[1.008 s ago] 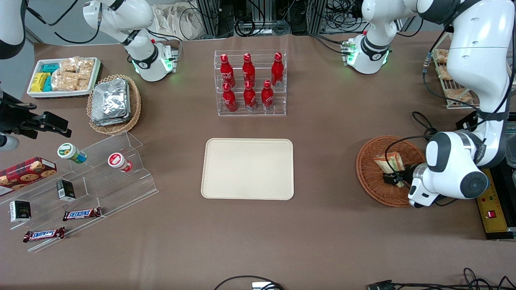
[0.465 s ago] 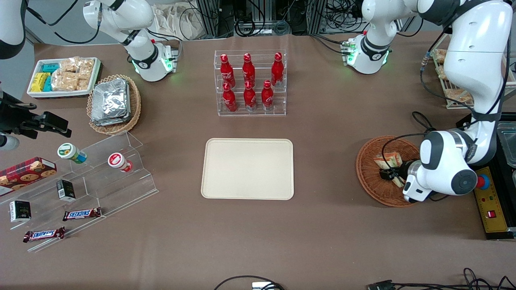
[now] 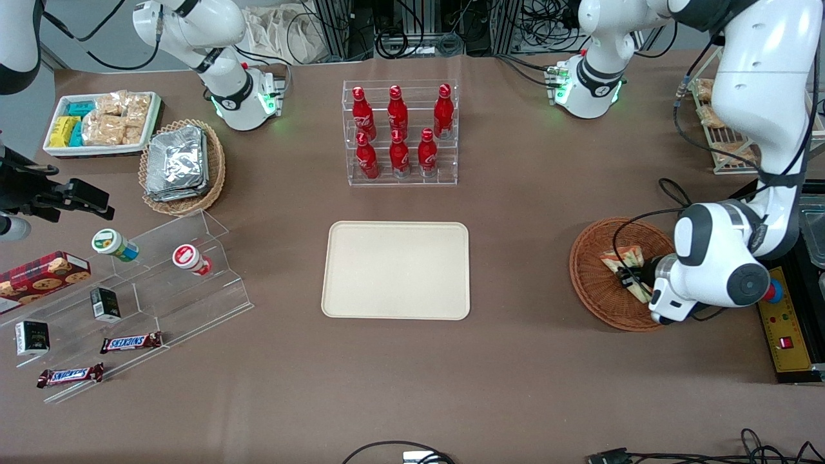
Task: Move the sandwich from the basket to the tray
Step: 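Carry the sandwich with the left gripper over to the cream tray, then lower the sandwich onto the tray and open the left gripper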
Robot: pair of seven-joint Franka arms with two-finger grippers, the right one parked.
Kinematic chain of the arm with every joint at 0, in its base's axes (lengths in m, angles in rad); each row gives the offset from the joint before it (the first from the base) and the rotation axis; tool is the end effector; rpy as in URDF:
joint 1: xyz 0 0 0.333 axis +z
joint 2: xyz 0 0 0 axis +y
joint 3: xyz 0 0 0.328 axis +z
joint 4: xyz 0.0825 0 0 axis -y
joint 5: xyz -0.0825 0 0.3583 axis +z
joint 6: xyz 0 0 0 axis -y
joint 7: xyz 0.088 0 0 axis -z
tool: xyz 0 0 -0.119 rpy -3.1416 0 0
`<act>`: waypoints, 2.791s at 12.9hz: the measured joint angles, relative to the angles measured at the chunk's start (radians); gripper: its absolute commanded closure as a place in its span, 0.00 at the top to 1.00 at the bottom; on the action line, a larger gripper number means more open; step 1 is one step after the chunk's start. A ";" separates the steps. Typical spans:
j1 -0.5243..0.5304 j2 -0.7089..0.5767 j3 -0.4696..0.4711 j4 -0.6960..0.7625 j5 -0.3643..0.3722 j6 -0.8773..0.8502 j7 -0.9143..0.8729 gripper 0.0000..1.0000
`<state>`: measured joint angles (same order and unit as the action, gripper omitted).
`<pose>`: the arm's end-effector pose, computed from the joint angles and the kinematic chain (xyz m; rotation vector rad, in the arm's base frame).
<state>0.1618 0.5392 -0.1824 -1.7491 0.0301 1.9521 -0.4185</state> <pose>0.6078 -0.0014 0.2619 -3.0364 -0.6029 0.5226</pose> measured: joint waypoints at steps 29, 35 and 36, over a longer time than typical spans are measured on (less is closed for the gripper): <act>-0.643 0.263 -0.045 0.351 -0.007 0.082 -0.074 0.00; -0.642 0.275 -0.045 0.356 -0.050 0.086 -0.053 1.00; -0.640 0.275 -0.045 0.361 -0.051 0.086 -0.053 1.00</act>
<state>-0.4786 0.8146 -0.2276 -1.3886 -0.0207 2.0386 -0.4713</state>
